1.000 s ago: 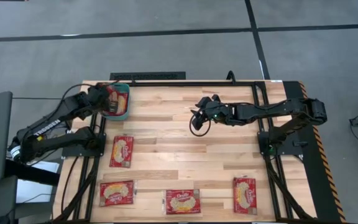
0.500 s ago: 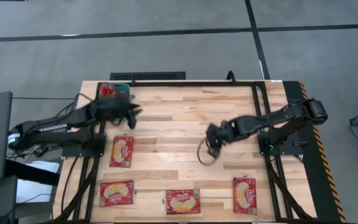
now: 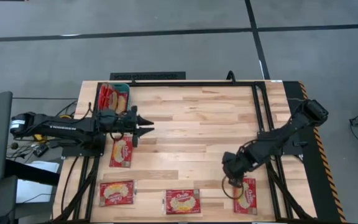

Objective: Sort popcorn bags into baskets
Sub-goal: Put the red popcorn bag in the blue bin

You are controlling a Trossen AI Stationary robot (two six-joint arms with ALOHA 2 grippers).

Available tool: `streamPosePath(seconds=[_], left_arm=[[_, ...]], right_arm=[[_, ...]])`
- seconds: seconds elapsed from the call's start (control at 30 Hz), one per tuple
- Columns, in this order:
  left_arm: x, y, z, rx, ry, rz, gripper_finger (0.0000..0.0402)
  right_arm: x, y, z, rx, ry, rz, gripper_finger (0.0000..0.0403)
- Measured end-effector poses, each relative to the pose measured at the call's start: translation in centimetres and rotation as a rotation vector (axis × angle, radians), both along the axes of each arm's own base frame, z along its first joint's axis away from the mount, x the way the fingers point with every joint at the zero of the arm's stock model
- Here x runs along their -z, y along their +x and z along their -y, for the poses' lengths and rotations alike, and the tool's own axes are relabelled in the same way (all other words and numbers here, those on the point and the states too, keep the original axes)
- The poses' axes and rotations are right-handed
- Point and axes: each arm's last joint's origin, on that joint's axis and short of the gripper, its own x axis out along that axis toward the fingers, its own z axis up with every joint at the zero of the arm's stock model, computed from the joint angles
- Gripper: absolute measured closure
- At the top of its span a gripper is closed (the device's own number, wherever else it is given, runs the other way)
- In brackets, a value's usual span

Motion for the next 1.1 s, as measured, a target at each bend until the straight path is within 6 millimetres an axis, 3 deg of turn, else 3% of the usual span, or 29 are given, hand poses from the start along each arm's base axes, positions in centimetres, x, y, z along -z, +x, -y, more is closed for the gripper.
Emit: streamPosePath(seconds=[0.3, 0.57, 0.67, 0.73, 0.9, 1.1], left_arm=[[1.0, 2.0, 1.7, 0.093, 0.043, 0.026, 0.0287], [2.3, 2.9, 2.0, 0.109, 0.045, -0.046, 0.0287], [2.6, 3.1, 2.0, 0.107, 0.025, -0.053, 0.0287], [2.6, 3.1, 2.0, 0.107, 0.024, -0.057, 0.0287], [2.4, 3.2, 2.0, 0.106, 0.025, -0.032, 0.0287], [1.9, 3.2, 2.0, 0.102, 0.001, 0.019, 0.0287]], right_arm=[[2.5, -1.3, -2.0, -0.02, -0.114, -0.153, 0.0139], [5.8, -0.2, -3.4, -0.118, -0.095, -0.202, 0.014], [6.7, 0.4, -3.6, -0.166, -0.074, -0.21, 0.0166], [7.2, 0.8, -3.3, -0.188, -0.063, -0.227, 0.0205], [6.5, 1.6, -2.0, -0.233, -0.049, -0.178, 0.0371], [3.2, 3.7, 0.6, -0.102, -0.279, 0.118, 0.0394]])
